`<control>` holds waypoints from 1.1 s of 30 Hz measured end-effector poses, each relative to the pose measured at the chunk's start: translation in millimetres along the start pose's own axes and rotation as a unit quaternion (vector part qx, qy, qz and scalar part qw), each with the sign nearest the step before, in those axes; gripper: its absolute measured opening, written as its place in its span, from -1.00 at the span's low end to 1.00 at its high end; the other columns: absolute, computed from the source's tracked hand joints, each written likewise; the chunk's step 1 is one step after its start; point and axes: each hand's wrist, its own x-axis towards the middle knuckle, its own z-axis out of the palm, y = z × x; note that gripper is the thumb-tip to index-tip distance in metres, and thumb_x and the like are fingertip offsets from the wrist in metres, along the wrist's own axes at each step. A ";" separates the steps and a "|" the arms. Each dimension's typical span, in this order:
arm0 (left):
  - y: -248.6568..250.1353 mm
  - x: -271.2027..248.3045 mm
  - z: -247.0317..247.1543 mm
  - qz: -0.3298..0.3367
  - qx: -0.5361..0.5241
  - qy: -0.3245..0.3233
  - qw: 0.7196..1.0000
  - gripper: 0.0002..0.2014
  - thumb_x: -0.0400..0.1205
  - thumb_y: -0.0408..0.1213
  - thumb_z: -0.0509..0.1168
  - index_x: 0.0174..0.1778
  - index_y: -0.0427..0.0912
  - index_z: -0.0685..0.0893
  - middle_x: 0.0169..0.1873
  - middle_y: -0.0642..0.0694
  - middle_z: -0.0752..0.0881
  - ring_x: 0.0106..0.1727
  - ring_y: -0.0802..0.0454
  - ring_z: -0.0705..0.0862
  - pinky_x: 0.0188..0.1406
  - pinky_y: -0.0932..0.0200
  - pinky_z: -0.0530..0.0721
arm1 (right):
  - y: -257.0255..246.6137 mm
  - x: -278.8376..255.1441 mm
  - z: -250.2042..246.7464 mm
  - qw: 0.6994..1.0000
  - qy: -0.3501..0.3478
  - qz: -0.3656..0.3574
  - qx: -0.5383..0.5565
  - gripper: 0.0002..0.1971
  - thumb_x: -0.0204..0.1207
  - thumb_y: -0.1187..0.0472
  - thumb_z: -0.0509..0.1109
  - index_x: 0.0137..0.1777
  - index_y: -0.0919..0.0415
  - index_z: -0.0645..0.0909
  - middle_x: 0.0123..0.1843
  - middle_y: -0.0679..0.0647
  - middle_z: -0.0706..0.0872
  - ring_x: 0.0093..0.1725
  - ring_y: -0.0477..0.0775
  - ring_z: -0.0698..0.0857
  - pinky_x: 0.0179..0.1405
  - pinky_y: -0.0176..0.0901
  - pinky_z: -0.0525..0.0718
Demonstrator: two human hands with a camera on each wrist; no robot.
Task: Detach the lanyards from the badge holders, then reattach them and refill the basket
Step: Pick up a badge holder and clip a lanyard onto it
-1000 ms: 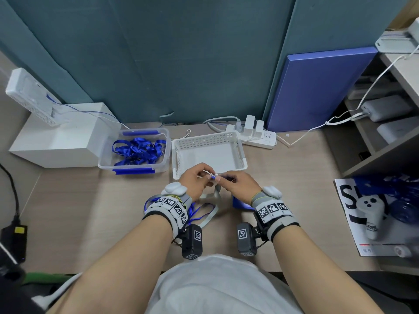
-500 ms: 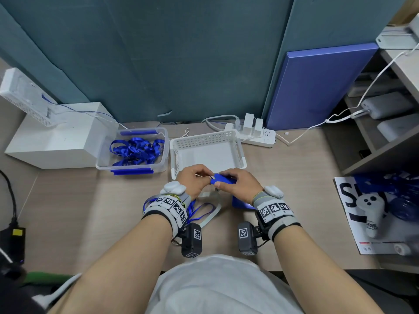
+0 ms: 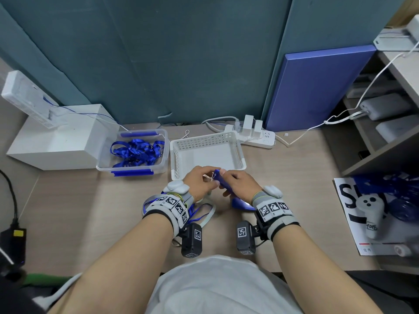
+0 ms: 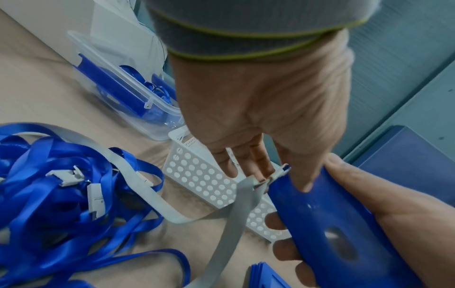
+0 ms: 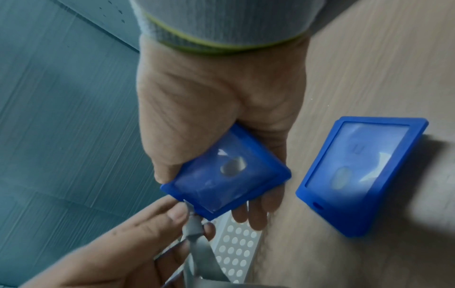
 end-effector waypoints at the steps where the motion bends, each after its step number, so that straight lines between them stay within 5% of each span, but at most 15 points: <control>1: -3.2 0.5 -0.1 -0.010 -0.007 0.023 1.000 -0.67 0.54 -0.36 0.42 0.16 0.09 0.79 -0.16 0.02 0.76 -0.24 -0.07 0.75 -0.25 0.12 0.68 | -2.9 -2.0 -0.2 1.000 -0.007 0.011 0.013 -0.49 0.72 -0.25 0.20 0.01 0.16 0.77 -0.08 0.19 0.86 -0.19 0.30 0.86 -0.24 0.02 0.76; 4: -9.4 2.0 -4.3 -0.029 -0.012 0.059 0.998 -0.77 0.57 -0.33 0.43 0.07 0.08 0.79 -0.17 0.02 0.79 -0.16 0.08 0.75 -0.12 0.22 0.67 | -8.4 -5.9 -4.3 0.998 -0.040 0.026 0.042 -0.47 0.75 -0.20 0.21 0.09 0.33 0.69 -0.07 0.28 0.85 -0.18 0.44 0.85 -0.24 0.16 0.79; 7: -11.2 1.6 -11.7 -0.033 -0.018 0.067 0.997 -0.66 0.47 -0.55 0.36 -0.12 0.04 0.78 -0.27 0.04 0.79 -0.24 0.16 0.74 -0.19 0.31 0.65 | -11.5 -10.4 -10.4 0.997 -0.058 0.016 0.056 -0.65 0.73 0.04 0.35 0.17 0.38 0.63 -0.02 0.34 0.84 -0.15 0.46 0.85 -0.13 0.30 0.81; 11: -28.9 4.6 -26.1 -0.063 0.059 0.090 0.992 -0.54 0.41 -0.64 0.20 -0.29 0.11 0.72 -0.33 0.09 0.77 -0.18 -0.03 0.74 -0.25 0.23 0.63 | -8.2 -12.2 -20.5 0.997 -0.037 0.008 0.067 -0.85 0.59 0.45 0.22 0.13 0.37 0.48 -0.04 0.37 0.77 -0.16 0.45 0.86 -0.08 0.45 0.78; 14: -34.5 -0.9 -46.8 -0.135 0.208 0.118 0.961 -0.57 0.47 -0.49 0.35 0.01 0.22 0.73 0.05 0.03 0.75 0.02 -0.08 0.74 0.01 0.09 0.68 | -10.0 -12.4 -27.1 0.999 -0.006 -0.001 0.040 -0.89 0.56 0.45 0.25 0.05 0.33 0.50 -0.12 0.32 0.73 -0.16 0.37 0.86 -0.11 0.29 0.76; 16: -35.0 -8.4 -54.2 -0.167 0.315 0.143 0.923 -0.45 0.43 -0.25 0.53 0.30 0.30 0.64 0.31 -0.02 0.59 0.24 -0.11 0.64 0.28 -0.03 0.54 | -12.0 -10.1 -29.1 1.000 0.002 -0.011 0.003 -0.89 0.48 0.40 0.31 -0.01 0.33 0.54 -0.08 0.41 0.75 -0.13 0.33 0.87 -0.12 0.20 0.75; 18: -31.0 -12.9 -50.2 -0.122 0.296 0.157 0.934 -0.36 0.40 -0.19 0.51 0.40 0.34 0.59 0.40 0.01 0.50 0.34 -0.11 0.56 0.42 -0.06 0.49 | -16.0 -7.7 -26.9 1.000 -0.010 -0.011 -0.007 -0.82 0.38 0.35 0.29 -0.02 0.32 0.57 -0.02 0.45 0.76 -0.06 0.39 0.86 -0.12 0.18 0.76; 21: -19.6 -12.7 -36.4 -0.016 0.166 0.089 0.982 -0.35 0.32 -0.23 0.38 0.36 0.34 0.61 0.33 0.13 0.54 0.26 0.05 0.62 0.26 0.13 0.60 | -19.7 -3.8 -18.1 1.000 -0.027 -0.005 -0.013 -0.81 0.35 0.38 0.24 -0.05 0.34 0.58 -0.09 0.42 0.79 -0.08 0.38 0.86 -0.19 0.04 0.70; 23: -5.7 -11.6 -25.4 0.006 0.066 0.036 0.997 -0.53 0.37 -0.16 0.36 0.20 0.29 0.71 0.15 0.13 0.70 0.09 0.09 0.69 0.09 0.21 0.63 | -21.1 -2.4 -14.6 0.999 -0.022 -0.012 -0.027 -0.87 0.29 0.32 0.27 -0.18 0.25 0.59 -0.25 0.30 0.75 -0.23 0.32 0.78 -0.22 -0.02 0.59; 26: 2.3 -8.5 -18.6 -0.001 0.015 0.053 0.998 -0.72 0.58 -0.27 0.29 0.07 0.22 0.73 -0.14 0.02 0.75 -0.18 0.03 0.62 -0.12 0.15 0.62 | -23.1 -4.7 -15.0 0.999 -0.014 -0.024 -0.030 -0.89 0.23 0.32 0.30 -0.27 0.18 0.62 -0.37 0.05 0.59 -0.35 0.08 0.52 -0.23 -0.07 0.49; 30: -14.6 -7.7 -21.1 -0.036 -0.030 0.092 0.995 -0.90 0.72 -0.25 0.29 0.03 0.06 0.65 -0.13 -0.05 0.77 -0.09 -0.06 0.73 -0.08 0.09 0.65 | -21.8 -6.5 -21.3 1.000 0.001 -0.023 -0.005 -0.85 0.45 0.50 0.38 -0.11 0.29 0.71 -0.29 0.04 0.71 -0.32 0.00 0.63 -0.25 -0.19 0.61; 33: -23.6 -10.8 -27.5 -0.042 0.000 0.114 0.993 -0.88 0.74 -0.16 0.28 -0.11 0.02 0.64 -0.31 0.06 0.72 -0.26 0.05 0.64 -0.30 0.25 0.53 | -18.2 -5.9 -23.9 1.000 0.018 -0.021 0.000 -0.86 0.51 0.47 0.42 -0.04 0.26 0.74 -0.23 0.06 0.75 -0.29 0.02 0.67 -0.24 -0.16 0.65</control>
